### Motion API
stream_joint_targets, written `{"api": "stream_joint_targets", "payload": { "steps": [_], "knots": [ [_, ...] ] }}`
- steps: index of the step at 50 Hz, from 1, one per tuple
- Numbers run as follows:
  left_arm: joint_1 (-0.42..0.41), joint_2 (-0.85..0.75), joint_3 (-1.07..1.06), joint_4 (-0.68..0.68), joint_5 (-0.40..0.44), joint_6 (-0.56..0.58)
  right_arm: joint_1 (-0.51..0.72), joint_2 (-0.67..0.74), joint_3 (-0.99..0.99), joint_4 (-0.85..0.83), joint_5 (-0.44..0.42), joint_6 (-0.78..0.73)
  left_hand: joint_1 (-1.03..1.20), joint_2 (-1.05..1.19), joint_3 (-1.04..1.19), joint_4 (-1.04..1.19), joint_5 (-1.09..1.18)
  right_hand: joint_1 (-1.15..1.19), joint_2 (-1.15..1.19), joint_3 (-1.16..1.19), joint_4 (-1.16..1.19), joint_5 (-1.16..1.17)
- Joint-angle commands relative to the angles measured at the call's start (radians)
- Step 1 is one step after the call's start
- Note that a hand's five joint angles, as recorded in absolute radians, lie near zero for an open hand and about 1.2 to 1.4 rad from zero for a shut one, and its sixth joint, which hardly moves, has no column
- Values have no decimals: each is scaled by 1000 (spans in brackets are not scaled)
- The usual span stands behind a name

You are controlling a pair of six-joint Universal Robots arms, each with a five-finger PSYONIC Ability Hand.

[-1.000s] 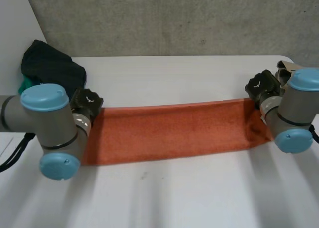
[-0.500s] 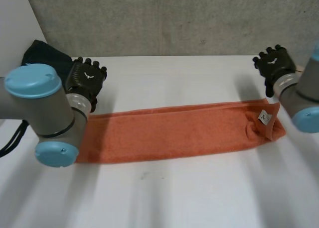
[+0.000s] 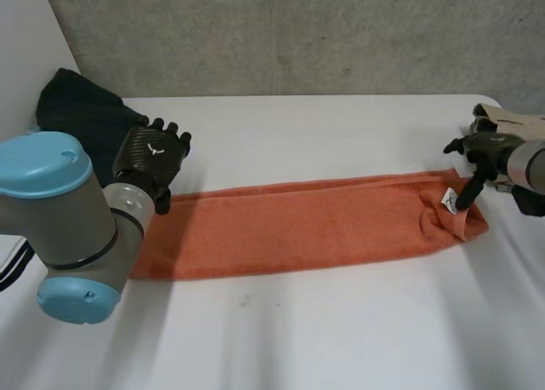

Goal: Fold the laundry.

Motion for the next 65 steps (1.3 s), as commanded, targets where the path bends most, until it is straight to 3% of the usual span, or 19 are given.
{"api": "stream_joint_targets", "payload": {
  "steps": [1, 6, 9, 12, 17, 22, 28, 31, 32, 36, 43, 47, 50, 55, 61, 65],
  "knots": [
    [-2, -5, -8, 7, -1, -1, 3, 22, 19, -10, 13, 22, -10, -34, -35, -27, -48, -50, -35, -33, -35, -46],
    [0, 4, -25, 7, -1, -3, 3, -67, 155, -62, -8, -18, -7, -31, -32, -24, -45, 169, 183, 185, 183, 172],
    [0, 10, -37, 9, -1, -4, 6, -235, 365, -151, -31, -166, -7, -31, -32, -24, -45, 231, 245, 247, 245, 234],
    [-2, 24, -51, 9, -1, -20, 14, -309, 499, -211, -39, -281, -7, -31, -32, -24, -45, 234, 249, 250, 248, 237],
    [-5, 32, -70, 12, 1, -73, 31, -325, 605, -326, -21, -380, -7, -31, -32, -24, -45, 231, 246, 247, 245, 234],
    [-12, 30, -71, 13, 1, -89, 45, -296, 660, -473, 76, -374, -7, -31, -32, -24, -45, 231, 246, 247, 245, 234],
    [-14, 27, -74, 26, 1, -90, 45, -205, 656, -576, 102, -374, -7, -31, -32, -24, -45, 237, 251, 253, 251, 240],
    [-14, 27, -80, 30, 1, -90, 42, -164, 636, -612, 103, -372, -7, -31, -32, -24, -45, 345, 360, 361, 359, 348],
    [-14, 27, -82, 32, 1, -90, 40, -154, 631, -616, 102, -372, -7, -31, -32, -24, -45, 412, 427, 428, 426, 416],
    [-12, 30, -85, 35, 1, -89, 32, -140, 614, -632, 97, -334, -7, -31, -32, -24, -45, 1170, 1185, 1186, 1184, 1174],
    [-11, 55, -94, 35, 1, -90, -29, -165, 585, -632, 96, -279, -7, -31, -32, -24, -45, 1172, 1187, 1188, 1186, 1176],
    [-11, 88, -123, 39, 2, -90, -155, -174, 518, -618, 94, -309, -10, -34, -35, -27, -48, 1172, 1187, 1188, 1186, 1176],
    [-9, 102, -134, 39, 2, -90, -217, -174, 466, -589, 93, -378, -10, -34, -35, -27, -48, 1172, 1187, 1188, 1186, 1176],
    [-5, 121, -163, 53, 4, -89, -218, -167, 413, -556, 90, -524, -11, -35, -36, -28, -48, 1172, 1187, 1188, 1186, 1176],
    [0, 137, -180, 61, 4, -89, -68, -188, 380, -572, 61, -516, -11, -35, -36, -28, -48, 1172, 1187, 1188, 1186, 1176],
    [4, 154, -192, 61, 4, -89, 121, -206, 340, -607, -5, -527, -11, -35, -36, -28, -48, 1172, 1187, 1188, 1186, 1176]
  ]
}}
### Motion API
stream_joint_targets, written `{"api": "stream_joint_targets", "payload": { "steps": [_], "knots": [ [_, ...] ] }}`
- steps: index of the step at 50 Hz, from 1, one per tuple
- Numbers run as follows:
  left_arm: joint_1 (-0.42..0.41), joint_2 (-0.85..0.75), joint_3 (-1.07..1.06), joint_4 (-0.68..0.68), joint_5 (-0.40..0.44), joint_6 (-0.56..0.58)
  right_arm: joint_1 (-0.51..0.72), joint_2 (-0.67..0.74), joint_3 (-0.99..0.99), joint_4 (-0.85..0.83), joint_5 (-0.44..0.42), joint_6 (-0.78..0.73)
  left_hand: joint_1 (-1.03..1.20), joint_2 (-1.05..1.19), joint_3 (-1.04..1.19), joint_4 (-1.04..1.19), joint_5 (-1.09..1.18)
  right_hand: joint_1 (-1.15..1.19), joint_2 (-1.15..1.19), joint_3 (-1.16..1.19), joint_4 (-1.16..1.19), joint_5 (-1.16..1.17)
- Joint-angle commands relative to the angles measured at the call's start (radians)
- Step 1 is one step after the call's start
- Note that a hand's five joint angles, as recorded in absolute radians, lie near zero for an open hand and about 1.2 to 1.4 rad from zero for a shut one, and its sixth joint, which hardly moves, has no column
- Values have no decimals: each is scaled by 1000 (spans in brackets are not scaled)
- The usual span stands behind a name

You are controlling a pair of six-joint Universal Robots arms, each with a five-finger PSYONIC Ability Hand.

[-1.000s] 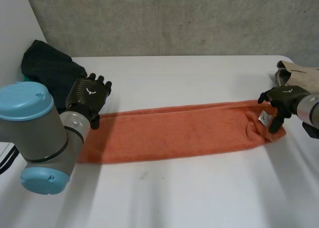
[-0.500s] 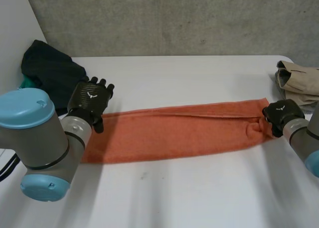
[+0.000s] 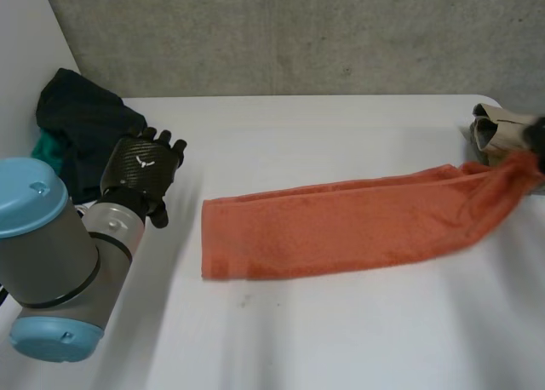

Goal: Fold the laundry.

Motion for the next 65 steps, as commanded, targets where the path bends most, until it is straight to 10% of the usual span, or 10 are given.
{"api": "stream_joint_targets", "payload": {
  "steps": [1, 10, 19, 23, 38, 54, 65],
  "knots": [
    [14, 33, -21, 4, 0, 0, 283, -25, -49, -45, -94, -9, -11, -35, -36, -28, -48, 301, 216, 211, 200, 251],
    [32, 70, -40, 6, 0, -9, 686, 51, -52, -57, -263, -104, -11, -35, -36, -28, -48, 301, 216, 211, 200, 251],
    [34, 67, -27, 30, -2, -27, 898, 268, -144, -49, -243, -166, -11, -35, -36, -28, -48, 301, 216, 211, 200, 251],
    [34, 67, -9, 42, -2, -29, 898, 245, -143, -65, -188, -124, -11, -35, -36, -28, -48, -920, -1006, -1011, -1021, -971],
    [-129, -4, 131, 50, -2, -105, 660, -154, 73, 44, -42, 572, -11, -35, -36, -28, -48, -920, -1006, -1011, -1021, -971],
    [-339, -484, 509, 19, 26, -148, 493, -85, 297, 52, -24, 484, -2, -25, -26, -18, -39, -761, -846, -852, -862, -811],
    [-229, -607, 617, -93, -322, -144, 495, -27, 353, -101, 39, 281, 19, -5, -6, 2, -18, -84, -169, -175, -185, -134]
  ]
}}
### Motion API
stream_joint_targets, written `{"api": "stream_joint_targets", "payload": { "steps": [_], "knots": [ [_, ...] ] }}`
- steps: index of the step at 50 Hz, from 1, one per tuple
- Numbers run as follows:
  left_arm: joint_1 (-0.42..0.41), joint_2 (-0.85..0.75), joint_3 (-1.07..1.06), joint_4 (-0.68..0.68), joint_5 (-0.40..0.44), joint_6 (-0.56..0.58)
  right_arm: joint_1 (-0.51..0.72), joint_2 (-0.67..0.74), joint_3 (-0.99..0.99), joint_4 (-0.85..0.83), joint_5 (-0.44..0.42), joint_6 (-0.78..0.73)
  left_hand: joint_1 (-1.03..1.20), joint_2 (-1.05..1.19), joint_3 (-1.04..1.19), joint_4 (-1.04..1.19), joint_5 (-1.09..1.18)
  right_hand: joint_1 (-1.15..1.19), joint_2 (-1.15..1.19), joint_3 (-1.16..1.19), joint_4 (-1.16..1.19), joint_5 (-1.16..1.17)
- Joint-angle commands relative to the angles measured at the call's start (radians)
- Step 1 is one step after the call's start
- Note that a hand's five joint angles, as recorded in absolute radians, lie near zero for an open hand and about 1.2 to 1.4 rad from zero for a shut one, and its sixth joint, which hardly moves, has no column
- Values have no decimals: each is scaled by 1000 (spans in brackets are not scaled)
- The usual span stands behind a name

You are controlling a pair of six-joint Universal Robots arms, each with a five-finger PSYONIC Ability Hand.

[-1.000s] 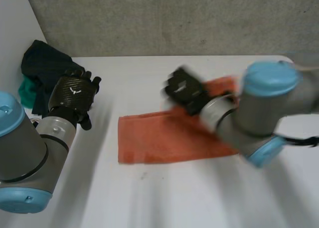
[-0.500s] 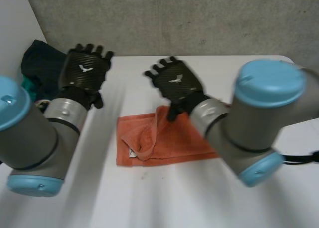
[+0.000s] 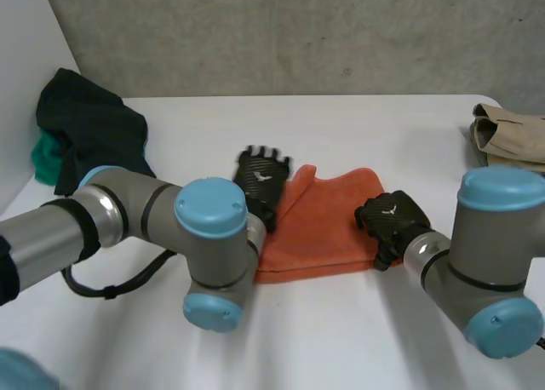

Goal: Fold the laundry.

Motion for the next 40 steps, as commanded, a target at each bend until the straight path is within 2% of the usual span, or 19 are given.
{"api": "stream_joint_targets", "payload": {
  "steps": [1, 5, 11, 14, 15, 16, 18, 22, 25, 29, 33, 34, 40],
  "knots": [
    [96, -3, -26, -61, -226, 7, -4, 27, 16, -74, 43, -102, 19, -5, -6, 2, -18, 502, 505, 505, 505, 508],
    [110, 88, -133, -76, -217, 5, -11, 23, 22, -74, 60, -106, 13, -11, -12, -4, -24, 801, 804, 804, 804, 807],
    [99, 197, -236, -67, -205, 8, -11, 1, 52, -88, 52, -110, 13, -11, -12, -4, -24, 788, 790, 791, 791, 794],
    [101, 252, -245, -67, -203, 4, -13, -3, 62, -88, 50, -111, 13, -11, -12, -4, -24, 531, 533, 534, 533, 537],
    [102, 263, -247, -67, -202, 5, -13, -3, 66, -91, 50, -111, 13, -11, -12, -4, -24, 181, 183, 184, 183, 187],
    [102, 277, -248, -67, -200, 5, -13, -3, 66, -91, 52, -111, 13, -11, -12, -4, -24, 73, 75, 75, 75, 78],
    [105, 289, -251, -68, -194, 5, -11, -3, 68, -93, 55, -110, 13, -11, -12, -4, -24, 63, 65, 66, 65, 68],
    [93, 329, -256, -73, -159, 2, -13, -3, 68, -102, 57, -111, 13, -11, -12, -4, -24, 177, 179, 180, 179, 182],
    [75, 366, -276, -75, -127, -4, -19, -2, 71, -111, 58, -114, 7, -17, -17, -10, -30, 799, 802, 802, 802, 805],
    [52, 416, -317, -70, -101, -4, -48, -14, 97, -113, 69, -181, 7, -17, -17, -10, -30, 801, 804, 804, 804, 807],
    [56, 478, -365, -64, -95, -4, -87, -98, 120, -120, 107, -345, 7, -17, -17, -10, -30, 801, 804, 804, 804, 807],
    [61, 505, -382, -61, -95, -4, -100, -120, 115, -124, 125, -429, 7, -17, -17, -10, -30, 801, 804, 804, 804, 807],
    [113, 580, -422, -58, -93, -3, -68, -131, 47, -226, 133, -637, 4, -19, -20, -13, -33, 801, 804, 804, 804, 807]
  ]
}}
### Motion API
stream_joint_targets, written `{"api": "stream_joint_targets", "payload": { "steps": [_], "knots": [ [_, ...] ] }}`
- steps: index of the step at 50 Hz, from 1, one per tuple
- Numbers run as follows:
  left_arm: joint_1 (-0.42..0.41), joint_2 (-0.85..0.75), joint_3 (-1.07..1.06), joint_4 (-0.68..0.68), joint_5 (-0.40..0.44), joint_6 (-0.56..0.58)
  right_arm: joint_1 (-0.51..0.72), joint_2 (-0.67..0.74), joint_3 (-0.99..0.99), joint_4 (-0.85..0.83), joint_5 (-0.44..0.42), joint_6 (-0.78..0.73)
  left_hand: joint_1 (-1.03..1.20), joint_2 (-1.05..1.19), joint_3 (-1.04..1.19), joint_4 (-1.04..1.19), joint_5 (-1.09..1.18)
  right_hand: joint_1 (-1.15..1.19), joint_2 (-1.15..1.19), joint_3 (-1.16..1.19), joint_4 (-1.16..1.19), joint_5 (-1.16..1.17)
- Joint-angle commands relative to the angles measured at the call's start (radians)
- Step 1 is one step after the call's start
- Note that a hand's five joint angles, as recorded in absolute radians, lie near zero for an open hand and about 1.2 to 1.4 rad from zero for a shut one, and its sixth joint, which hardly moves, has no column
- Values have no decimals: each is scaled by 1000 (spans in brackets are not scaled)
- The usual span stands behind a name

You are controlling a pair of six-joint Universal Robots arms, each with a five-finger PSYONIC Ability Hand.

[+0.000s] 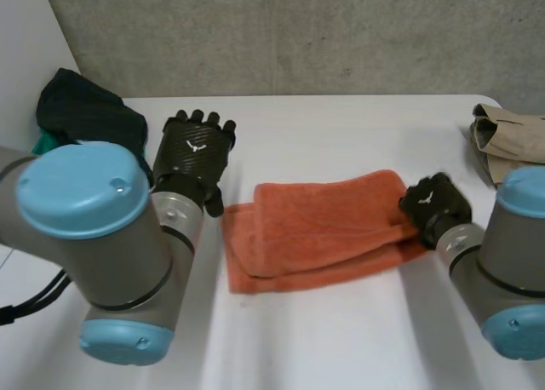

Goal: Fold the laundry.

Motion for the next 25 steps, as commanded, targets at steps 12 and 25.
{"api": "stream_joint_targets", "payload": {
  "steps": [12, 25],
  "knots": [
    [139, 148, -114, 7, 72, -3, 442, 151, -91, -226, -371, -320, 4, -19, -20, -13, -32, 297, 216, 210, 200, 234],
    [108, 128, -51, 101, 87, -29, 337, -137, -13, -228, -279, 192, 1, -22, -23, -15, -35, -925, -1006, -1012, -1022, -987]
  ]
}}
